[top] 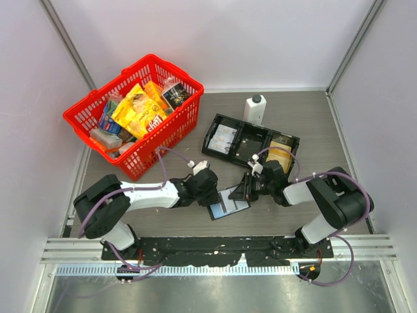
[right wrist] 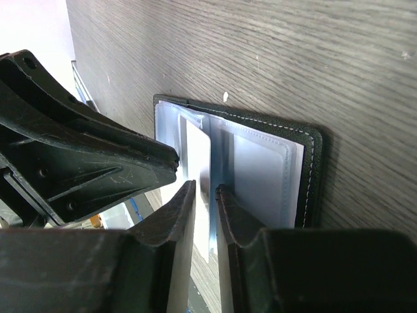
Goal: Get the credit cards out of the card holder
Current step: Remove the credit card from the card holder.
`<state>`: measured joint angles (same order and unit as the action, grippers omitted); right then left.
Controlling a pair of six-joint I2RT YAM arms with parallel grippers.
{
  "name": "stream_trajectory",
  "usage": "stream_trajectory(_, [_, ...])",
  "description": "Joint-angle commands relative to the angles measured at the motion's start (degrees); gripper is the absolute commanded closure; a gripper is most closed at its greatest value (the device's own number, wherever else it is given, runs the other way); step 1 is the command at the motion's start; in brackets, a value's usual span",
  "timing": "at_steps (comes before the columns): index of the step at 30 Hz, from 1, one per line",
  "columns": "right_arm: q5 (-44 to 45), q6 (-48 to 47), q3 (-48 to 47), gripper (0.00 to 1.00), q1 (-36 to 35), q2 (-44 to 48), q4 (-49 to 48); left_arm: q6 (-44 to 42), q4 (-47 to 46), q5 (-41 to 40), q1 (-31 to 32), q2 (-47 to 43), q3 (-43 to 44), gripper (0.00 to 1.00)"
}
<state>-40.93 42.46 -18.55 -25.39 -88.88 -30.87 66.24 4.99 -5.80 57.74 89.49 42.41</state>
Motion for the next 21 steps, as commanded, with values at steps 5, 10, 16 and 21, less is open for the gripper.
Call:
stream_trajectory(5, [-0.3, -0.7, -0.8, 0.94, 0.1, -1.2, -1.0, 0.5, 2.7, 0.6, 0.1, 0.9, -2.2, 0.78])
stream_trajectory(10, [2.6, -6.2, -2.0, 0.99, 1.8, 3.6, 8.4, 0.6, 3.2, 0.3, 0.2, 0.6, -2.9, 0.79])
stream_trajectory(16, [7.2, -11.6, -4.6, 0.99, 3.9, 9.9, 20.9, 0.6, 3.5, 0.0, 0.2, 0.2, -3.4, 0.80])
stream_trajectory(21, [14.5, -15.3, -8.4, 0.99, 3.9, 17.1, 34.3, -0.2, 4.9, -1.4, -0.3, -2.1, -3.7, 0.79])
